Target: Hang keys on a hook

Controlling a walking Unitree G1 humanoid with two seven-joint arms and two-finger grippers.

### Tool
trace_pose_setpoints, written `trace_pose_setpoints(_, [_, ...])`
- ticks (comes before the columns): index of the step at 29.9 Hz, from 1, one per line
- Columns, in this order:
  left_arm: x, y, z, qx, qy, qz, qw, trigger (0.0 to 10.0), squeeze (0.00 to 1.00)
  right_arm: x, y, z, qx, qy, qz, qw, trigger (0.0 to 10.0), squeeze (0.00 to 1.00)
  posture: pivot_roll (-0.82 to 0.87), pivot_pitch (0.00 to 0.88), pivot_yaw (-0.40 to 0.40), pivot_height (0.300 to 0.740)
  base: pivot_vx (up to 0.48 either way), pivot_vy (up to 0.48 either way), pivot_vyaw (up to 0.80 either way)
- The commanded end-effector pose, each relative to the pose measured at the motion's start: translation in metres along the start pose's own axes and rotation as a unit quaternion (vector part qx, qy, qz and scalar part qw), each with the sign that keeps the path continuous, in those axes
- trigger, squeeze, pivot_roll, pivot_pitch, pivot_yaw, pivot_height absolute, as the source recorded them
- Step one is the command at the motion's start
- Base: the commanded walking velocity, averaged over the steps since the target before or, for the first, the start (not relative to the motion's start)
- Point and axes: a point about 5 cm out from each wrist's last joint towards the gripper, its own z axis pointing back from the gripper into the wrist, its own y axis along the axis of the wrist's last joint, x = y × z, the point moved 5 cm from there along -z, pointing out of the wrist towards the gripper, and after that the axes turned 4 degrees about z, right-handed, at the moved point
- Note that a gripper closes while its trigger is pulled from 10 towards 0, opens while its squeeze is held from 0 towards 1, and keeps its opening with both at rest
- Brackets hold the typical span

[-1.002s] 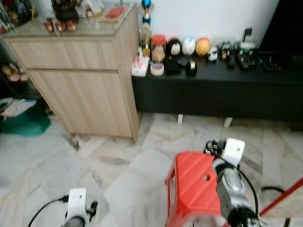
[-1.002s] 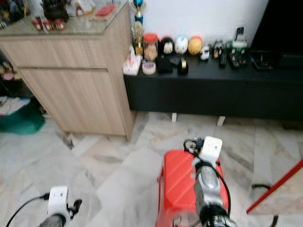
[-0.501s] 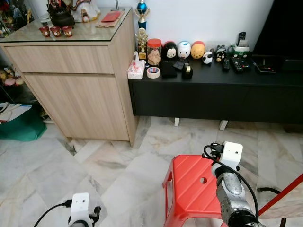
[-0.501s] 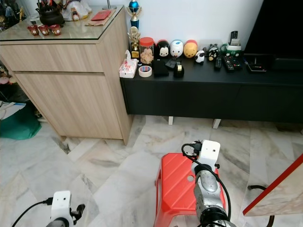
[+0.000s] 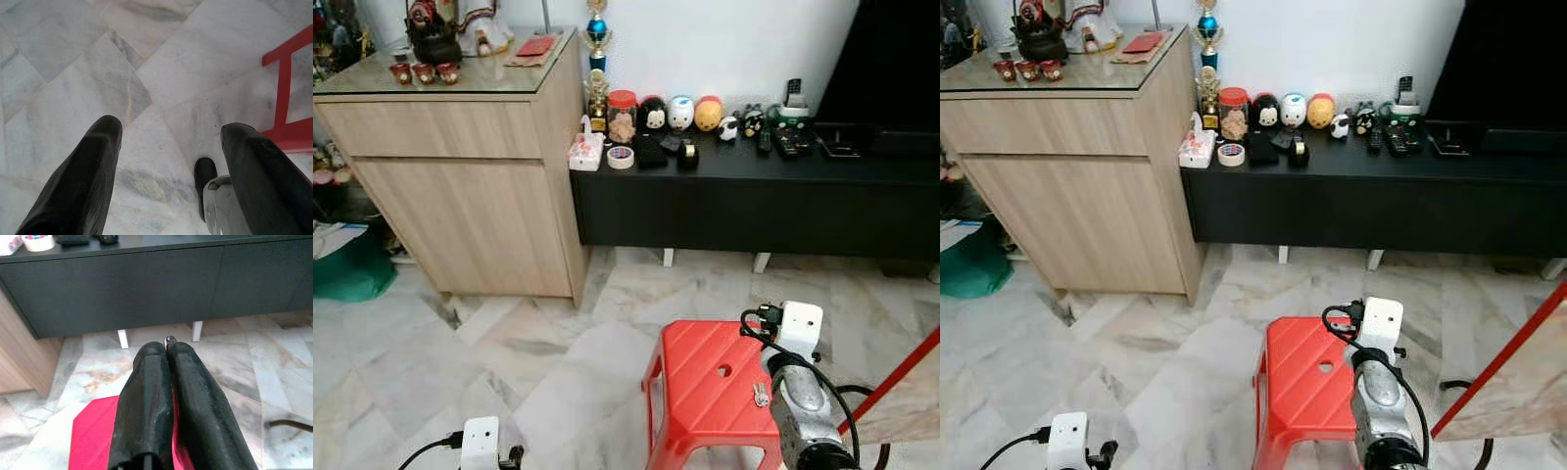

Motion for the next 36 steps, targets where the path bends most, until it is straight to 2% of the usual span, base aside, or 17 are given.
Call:
trace_pose_setpoints(1, [0.002, -0.003, 0.001, -0.006, -0.005, -0.004, 1.000, 10.0, 0.00, 0.007, 0.005, -0.003, 0.002, -0.014, -0.001, 1.000, 10.0, 0.00, -0.02, 0.000, 0.003, 0.740, 0.000, 0.000, 0.00])
trace_pose_setpoints(9, [0.003, -0.004, 0.001, -0.007, -0.009, -0.004, 1.000, 10.0, 0.00, 0.006, 0.007, -0.004, 0.005, -0.018, -0.005, 1.000, 10.0, 0.00, -0.02, 0.000, 0.005, 0.740, 0.000, 0.000, 0.00])
trace_pose_setpoints(18, [0.001, -0.014, 0.004, -0.023, -0.017, -0.015, 0.999, 10.0, 0.00, 0.005, 0.002, -0.003, -0.007, -0.026, 0.005, 1.000, 10.0, 0.00, -0.02, 0.000, 0.015, 0.740, -0.258, 0.000, 0.00])
trace_pose_setpoints(28, [-0.002, -0.016, 0.005, -0.027, -0.017, -0.016, 0.999, 10.0, 0.00, 0.005, 0.001, -0.003, -0.013, -0.028, 0.007, 1.000, 10.0, 0.00, -0.01, 0.000, 0.016, 0.740, -0.256, 0.000, 0.00])
trace_pose_setpoints(36, [-0.005, -0.018, 0.005, -0.030, -0.014, -0.020, 0.999, 10.0, 0.00, 0.004, 0.000, -0.003, -0.014, -0.032, 0.002, 0.999, 10.0, 0.00, 0.00, 0.000, 0.016, 0.740, 0.000, 0.000, 0.00])
